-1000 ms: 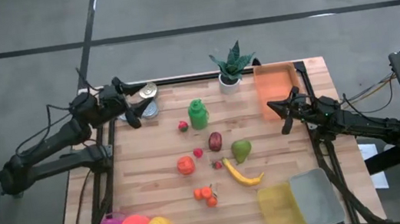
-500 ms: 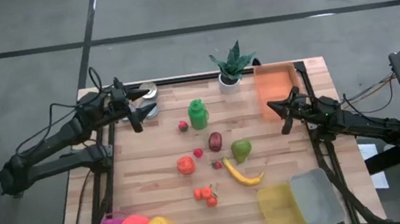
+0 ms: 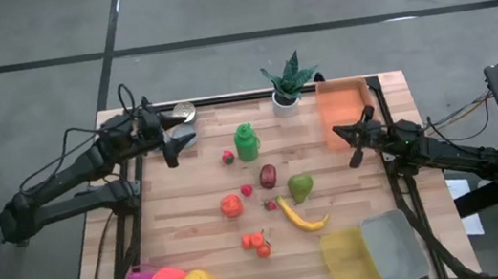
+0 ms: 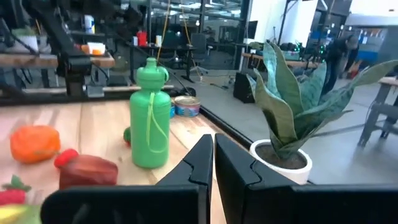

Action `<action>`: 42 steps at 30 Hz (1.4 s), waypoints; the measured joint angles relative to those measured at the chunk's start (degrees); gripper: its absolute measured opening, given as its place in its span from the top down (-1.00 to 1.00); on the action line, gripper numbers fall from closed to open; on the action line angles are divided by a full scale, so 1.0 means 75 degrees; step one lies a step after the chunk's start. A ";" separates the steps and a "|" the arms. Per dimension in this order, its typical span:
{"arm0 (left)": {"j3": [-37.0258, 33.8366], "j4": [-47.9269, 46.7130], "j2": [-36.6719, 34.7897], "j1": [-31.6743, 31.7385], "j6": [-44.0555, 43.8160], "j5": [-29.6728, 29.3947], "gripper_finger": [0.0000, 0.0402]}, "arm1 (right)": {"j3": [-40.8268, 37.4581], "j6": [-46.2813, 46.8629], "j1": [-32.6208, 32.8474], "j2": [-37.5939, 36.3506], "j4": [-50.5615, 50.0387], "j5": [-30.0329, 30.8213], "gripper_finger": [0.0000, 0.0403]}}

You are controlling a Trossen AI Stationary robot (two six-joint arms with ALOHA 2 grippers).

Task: Pick & Place Food Item
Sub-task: Put the green water bottle into the orange bin

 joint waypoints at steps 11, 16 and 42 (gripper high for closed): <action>0.0000 -0.1022 -0.0003 0.0000 -0.0002 0.0002 -0.52 | 0.0000 0.1360 0.0002 0.0084 0.2718 -0.0372 0.94; 0.0000 -0.1535 -0.0003 0.0000 -0.0005 0.0002 -0.52 | 0.0703 0.0675 0.0002 0.0530 0.2427 -0.0416 0.94; 0.0000 -0.2357 -0.0003 0.0003 -0.0006 0.0002 -0.52 | 0.8761 0.1661 -0.0007 0.9829 -0.2171 0.0724 0.94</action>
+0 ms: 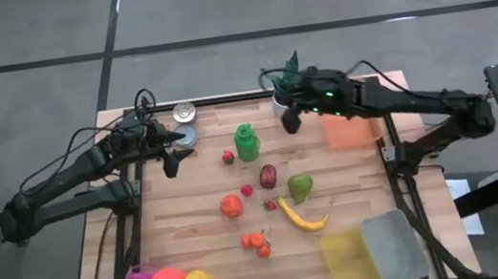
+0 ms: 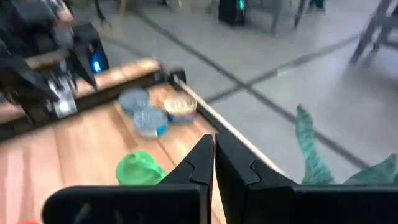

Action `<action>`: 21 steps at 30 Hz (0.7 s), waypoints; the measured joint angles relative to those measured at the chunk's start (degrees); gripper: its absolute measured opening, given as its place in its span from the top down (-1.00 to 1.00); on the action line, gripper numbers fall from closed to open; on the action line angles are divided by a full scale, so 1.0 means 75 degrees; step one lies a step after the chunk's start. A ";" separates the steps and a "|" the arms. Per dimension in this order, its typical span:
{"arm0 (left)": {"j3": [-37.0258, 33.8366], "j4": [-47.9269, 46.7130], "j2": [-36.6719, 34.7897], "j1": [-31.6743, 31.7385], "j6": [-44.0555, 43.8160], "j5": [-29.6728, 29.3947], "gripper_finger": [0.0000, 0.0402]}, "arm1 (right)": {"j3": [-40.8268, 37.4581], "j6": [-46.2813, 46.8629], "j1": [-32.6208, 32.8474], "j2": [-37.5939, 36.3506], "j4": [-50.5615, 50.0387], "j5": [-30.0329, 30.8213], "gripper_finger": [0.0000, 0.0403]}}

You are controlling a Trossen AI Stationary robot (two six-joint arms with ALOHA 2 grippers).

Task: Pick & Place Food Item
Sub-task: Put the green water bottle into the orange bin

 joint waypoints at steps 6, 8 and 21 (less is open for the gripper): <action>0.0000 0.0003 0.0000 0.0000 0.0003 0.0000 -0.52 | 0.1565 -0.0879 0.0006 0.1233 -0.2162 -0.0458 0.94; 0.0000 0.0006 0.0000 0.0000 0.0003 0.0000 -0.52 | 0.2068 -0.1466 0.0006 0.1614 -0.2651 -0.0542 0.94; 0.0000 -0.0092 0.0003 0.0000 0.0003 0.0000 -0.52 | 0.4007 -0.0432 0.0009 0.2974 -0.3445 -0.1631 0.93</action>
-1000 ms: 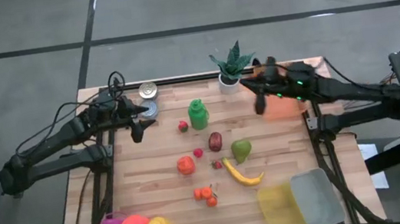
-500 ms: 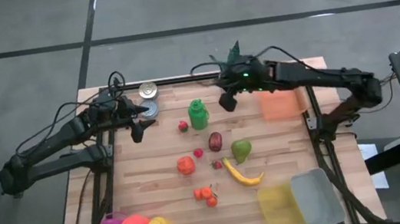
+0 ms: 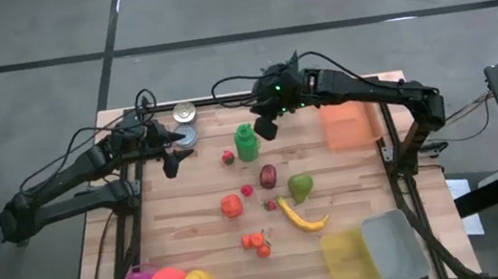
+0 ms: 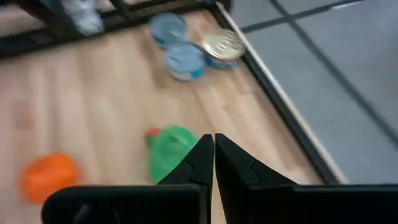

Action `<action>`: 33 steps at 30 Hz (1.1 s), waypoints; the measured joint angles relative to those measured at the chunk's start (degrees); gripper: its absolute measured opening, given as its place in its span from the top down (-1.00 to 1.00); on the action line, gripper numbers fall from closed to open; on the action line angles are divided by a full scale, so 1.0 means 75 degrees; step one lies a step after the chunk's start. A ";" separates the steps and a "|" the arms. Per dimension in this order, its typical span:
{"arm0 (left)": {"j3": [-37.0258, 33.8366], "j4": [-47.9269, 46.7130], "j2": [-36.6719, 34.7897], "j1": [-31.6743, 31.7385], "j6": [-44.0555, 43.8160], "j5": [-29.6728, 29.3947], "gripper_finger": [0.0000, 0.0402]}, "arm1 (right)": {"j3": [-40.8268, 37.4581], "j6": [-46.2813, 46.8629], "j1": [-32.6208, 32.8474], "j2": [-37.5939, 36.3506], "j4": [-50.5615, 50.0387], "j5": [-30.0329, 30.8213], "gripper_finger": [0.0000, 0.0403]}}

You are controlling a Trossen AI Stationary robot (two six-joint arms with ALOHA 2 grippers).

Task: Pick & Place Food Item
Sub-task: Put the green water bottle into the orange bin

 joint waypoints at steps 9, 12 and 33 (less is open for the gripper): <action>0.0000 -0.0057 0.0000 0.0000 0.0000 0.0000 -0.52 | 0.0015 -0.0159 -0.0111 0.0088 0.0077 -0.1355 0.44; 0.0000 -0.0056 0.0000 0.0000 0.0000 0.0000 -0.52 | 0.0014 -0.0567 -0.0108 0.0101 0.0079 -0.1359 0.22; 0.0000 -0.0062 0.0000 -0.0001 0.0000 0.0000 -0.52 | 0.0002 -0.1771 -0.0161 0.1004 0.0460 -0.1374 -0.76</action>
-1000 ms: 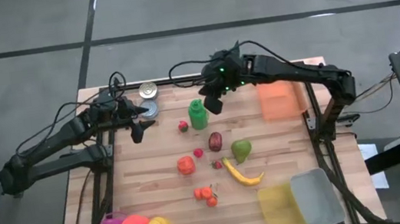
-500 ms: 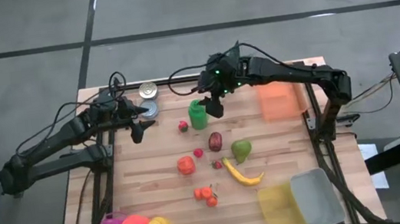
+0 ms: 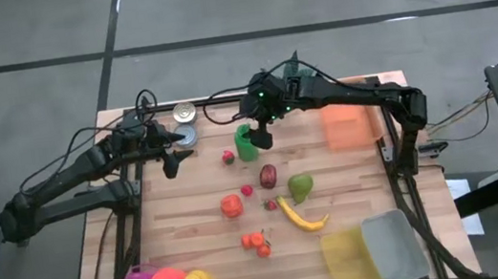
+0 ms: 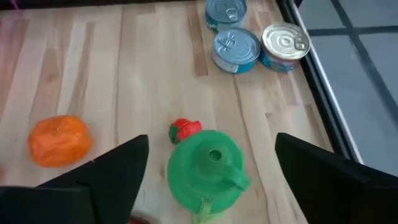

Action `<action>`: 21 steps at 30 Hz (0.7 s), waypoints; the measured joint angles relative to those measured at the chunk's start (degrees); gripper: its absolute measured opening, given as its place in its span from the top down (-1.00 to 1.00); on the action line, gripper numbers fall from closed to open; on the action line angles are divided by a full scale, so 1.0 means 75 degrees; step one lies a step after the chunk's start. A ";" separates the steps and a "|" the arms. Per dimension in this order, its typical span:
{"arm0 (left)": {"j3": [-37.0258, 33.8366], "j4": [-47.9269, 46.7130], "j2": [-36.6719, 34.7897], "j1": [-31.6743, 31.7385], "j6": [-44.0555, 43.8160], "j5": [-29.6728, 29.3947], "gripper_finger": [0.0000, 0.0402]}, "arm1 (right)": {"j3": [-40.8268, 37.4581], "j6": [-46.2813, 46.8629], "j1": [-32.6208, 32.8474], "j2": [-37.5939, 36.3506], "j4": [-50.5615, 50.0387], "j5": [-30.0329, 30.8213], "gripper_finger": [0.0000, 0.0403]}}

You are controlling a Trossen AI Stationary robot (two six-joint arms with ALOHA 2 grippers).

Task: Pick & Place Food Item
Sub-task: Put the green water bottle into the orange bin

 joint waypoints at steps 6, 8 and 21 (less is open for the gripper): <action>0.0000 0.0000 0.0000 0.0001 0.0000 0.0000 -0.52 | -0.0003 -0.0041 0.0003 0.0117 0.0046 0.0002 -0.82; 0.0000 0.0000 0.0000 0.0001 0.0000 0.0000 -0.52 | -0.0003 -0.0073 0.0006 0.0202 0.0148 -0.0003 -0.82; 0.0000 0.0000 0.0000 -0.0002 0.0000 0.0000 -0.52 | -0.0427 -0.0064 0.0006 0.0252 0.0311 0.0035 -0.82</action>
